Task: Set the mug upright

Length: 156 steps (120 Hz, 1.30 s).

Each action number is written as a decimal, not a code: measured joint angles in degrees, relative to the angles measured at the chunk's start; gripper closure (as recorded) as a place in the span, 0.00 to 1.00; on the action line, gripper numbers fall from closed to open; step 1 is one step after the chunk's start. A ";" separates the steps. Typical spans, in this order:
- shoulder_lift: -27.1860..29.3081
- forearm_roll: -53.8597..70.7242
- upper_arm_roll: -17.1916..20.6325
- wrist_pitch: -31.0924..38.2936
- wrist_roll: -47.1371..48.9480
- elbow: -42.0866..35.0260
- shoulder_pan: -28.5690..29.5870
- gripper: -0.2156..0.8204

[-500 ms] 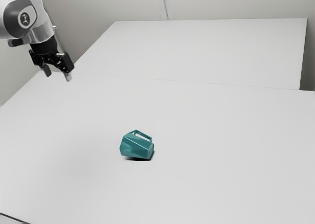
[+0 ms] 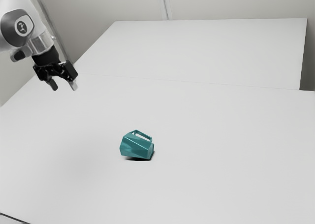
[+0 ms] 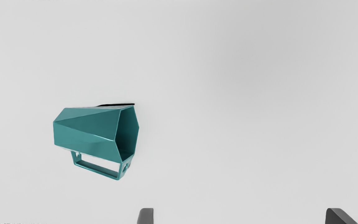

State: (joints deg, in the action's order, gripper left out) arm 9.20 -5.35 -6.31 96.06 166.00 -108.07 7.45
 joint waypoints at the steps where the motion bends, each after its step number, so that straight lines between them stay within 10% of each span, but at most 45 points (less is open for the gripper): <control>1: -0.03 -0.67 0.00 0.03 0.00 -0.39 0.25 0.21; 156: -25.51 -39.18 2.95 7.72 0.00 -8.89 0.00 0.21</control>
State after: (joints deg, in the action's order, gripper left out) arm -16.31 -44.53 -3.36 103.77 166.00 -116.96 7.44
